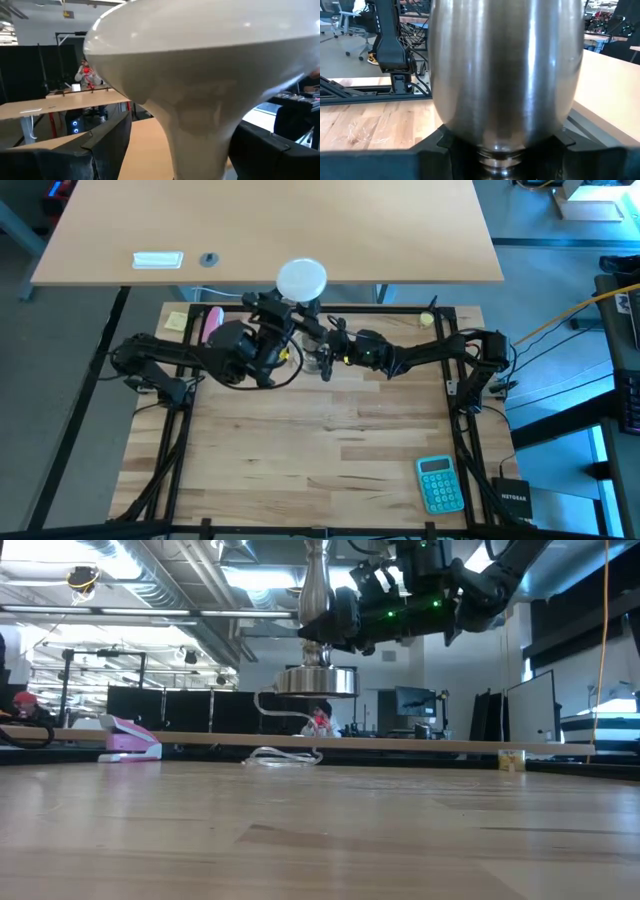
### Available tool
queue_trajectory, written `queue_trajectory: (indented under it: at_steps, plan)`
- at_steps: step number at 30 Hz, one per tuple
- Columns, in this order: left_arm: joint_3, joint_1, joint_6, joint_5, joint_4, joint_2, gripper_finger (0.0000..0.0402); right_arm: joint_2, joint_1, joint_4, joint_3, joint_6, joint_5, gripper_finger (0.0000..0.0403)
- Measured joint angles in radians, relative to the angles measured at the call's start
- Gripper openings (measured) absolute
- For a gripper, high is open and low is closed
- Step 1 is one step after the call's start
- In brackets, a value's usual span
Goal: Screw lightbulb
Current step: Insert the lightbulb into the desk lamp
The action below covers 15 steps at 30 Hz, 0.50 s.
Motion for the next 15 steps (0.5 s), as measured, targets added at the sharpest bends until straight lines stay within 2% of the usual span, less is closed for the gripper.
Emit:
queue_trajectory:
  at_steps: [4, 9, 15]
  plan:
    - [0.000, 0.011, -0.009, 0.014, -0.003, 0.000, 0.0249, 0.000, 0.000, 0.003, 0.000, 0.002, 0.000, 0.0161]
    - [0.000, 0.010, -0.019, 0.018, -0.029, 0.000, 0.0152, 0.000, -0.001, -0.001, 0.000, -0.002, -0.001, 0.0161]
    - [0.000, 0.000, -0.029, 0.018, -0.067, 0.000, 0.0146, 0.000, -0.001, -0.001, 0.000, -0.005, -0.018, 0.0161]
